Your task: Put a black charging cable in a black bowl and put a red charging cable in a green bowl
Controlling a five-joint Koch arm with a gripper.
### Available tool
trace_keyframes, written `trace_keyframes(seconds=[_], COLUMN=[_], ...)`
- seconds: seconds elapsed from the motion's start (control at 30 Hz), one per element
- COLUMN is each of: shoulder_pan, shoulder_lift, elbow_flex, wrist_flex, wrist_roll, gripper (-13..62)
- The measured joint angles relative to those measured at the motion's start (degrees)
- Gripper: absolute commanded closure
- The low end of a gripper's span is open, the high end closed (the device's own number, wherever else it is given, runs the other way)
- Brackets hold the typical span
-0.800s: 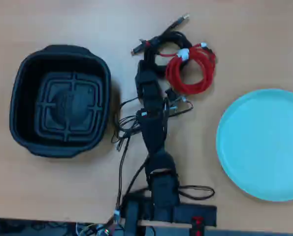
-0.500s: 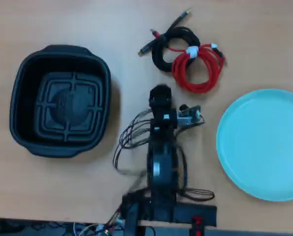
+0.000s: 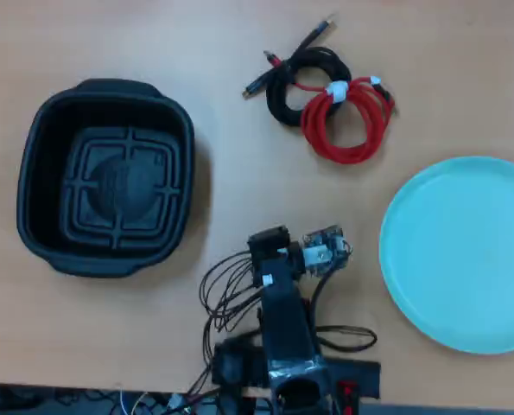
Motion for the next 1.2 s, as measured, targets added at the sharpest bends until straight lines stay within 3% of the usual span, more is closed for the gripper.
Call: trace_keyframes(seconds=[0.23, 0.47, 0.73, 0.97, 1.2], shoulder_pan=[-0.26, 0.26, 3.96, 4.31, 6.68], shoulder_lift=[0.0, 0.0, -1.14, -5.19, -10.2], elbow_flex=[-22.15, -47.46, -48.96, -50.01, -46.76], wrist_flex=[11.87, 30.85, 32.52, 31.2, 22.06], wrist_roll=[-0.09, -0.97, 5.89, 10.2, 30.67], gripper=[42.3, 41.3, 40.4, 28.2, 27.8])
